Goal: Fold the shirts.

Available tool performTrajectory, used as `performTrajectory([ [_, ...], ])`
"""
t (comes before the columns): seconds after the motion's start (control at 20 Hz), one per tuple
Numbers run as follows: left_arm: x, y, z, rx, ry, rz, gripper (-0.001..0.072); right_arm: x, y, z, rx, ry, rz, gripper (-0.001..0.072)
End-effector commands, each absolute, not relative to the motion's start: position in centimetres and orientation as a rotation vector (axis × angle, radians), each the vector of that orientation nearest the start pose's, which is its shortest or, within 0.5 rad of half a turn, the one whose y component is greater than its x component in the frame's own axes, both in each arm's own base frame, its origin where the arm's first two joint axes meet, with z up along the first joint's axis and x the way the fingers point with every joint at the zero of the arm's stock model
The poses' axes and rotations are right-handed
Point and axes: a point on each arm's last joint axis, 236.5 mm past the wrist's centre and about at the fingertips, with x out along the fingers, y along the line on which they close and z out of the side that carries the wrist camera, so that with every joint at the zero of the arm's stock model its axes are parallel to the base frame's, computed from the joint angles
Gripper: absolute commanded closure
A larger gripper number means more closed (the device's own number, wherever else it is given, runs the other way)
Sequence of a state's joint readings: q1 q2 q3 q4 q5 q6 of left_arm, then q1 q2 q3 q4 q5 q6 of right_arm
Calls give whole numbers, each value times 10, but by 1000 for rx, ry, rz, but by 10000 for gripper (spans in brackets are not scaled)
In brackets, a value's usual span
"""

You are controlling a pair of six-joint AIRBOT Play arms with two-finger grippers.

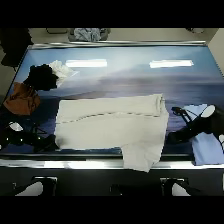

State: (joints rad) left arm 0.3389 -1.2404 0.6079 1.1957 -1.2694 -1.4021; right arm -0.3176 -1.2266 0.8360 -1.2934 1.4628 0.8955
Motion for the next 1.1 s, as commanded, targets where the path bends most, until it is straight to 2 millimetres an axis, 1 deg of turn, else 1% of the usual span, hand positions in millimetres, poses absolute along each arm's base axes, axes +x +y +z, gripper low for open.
performTrajectory([
  [0.0, 210, -9, -120, -564, 1705, -42, 680, 188, 20, -81, 130, 1659, 581, 193],
  [0.1, 210, -9, -119, -564, 1706, -43, 680, 182, 33, -91, 192, 1652, 589, 195],
  [0.15, 209, -9, -119, -565, 1709, -45, 680, 180, 36, -94, 204, 1649, 590, 196],
  [0.25, 207, -11, -118, -553, 1717, -72, 680, 176, 32, -102, 189, 1657, 570, 199],
  [0.35, 207, -11, -118, -553, 1718, -73, 680, 180, 34, -107, 215, 1640, 536, 213],
  [0.45, 208, -11, -119, -551, 1711, -69, 680, 184, 44, -110, 277, 1608, 527, 220],
  [0.5, 208, -11, -119, -551, 1711, -69, 680, 185, 46, -112, 293, 1596, 520, 288],
  [0.55, 208, -11, -119, -551, 1711, -70, 679, 189, 45, -116, 292, 1581, 500, 368],
  [0.6, 208, -10, -119, -550, 1710, -70, 679, 192, 41, -118, 282, 1572, 482, 539],
  [0.65, 209, -10, -119, -543, 1704, -73, 680, 193, 40, -118, 274, 1568, 477, 653],
  [0.7, 211, -9, -119, -537, 1696, -76, 681, 194, 38, -117, 262, 1568, 484, 653],
  [0.75, 215, -7, -117, -526, 1684, -84, 682, 196, 38, -114, 244, 1560, 505, 653],
  [0.8, 222, -5, -111, -506, 1663, -100, 682, 198, 39, -108, 228, 1556, 535, 654],
  [0.85, 232, -2, -100, -485, 1630, -110, 683, 203, 39, -99, 212, 1542, 565, 654],
  [0.9, 244, 2, -86, -466, 1581, -109, 684, 214, 38, -86, 191, 1511, 584, 654],
  [0.95, 258, 6, -70, -445, 1526, -110, 685, 229, 36, -71, 171, 1464, 584, 655],
  [1.05, 289, 14, -33, -440, 1414, -82, 686, 267, 30, -35, 150, 1342, 551, 655],
])
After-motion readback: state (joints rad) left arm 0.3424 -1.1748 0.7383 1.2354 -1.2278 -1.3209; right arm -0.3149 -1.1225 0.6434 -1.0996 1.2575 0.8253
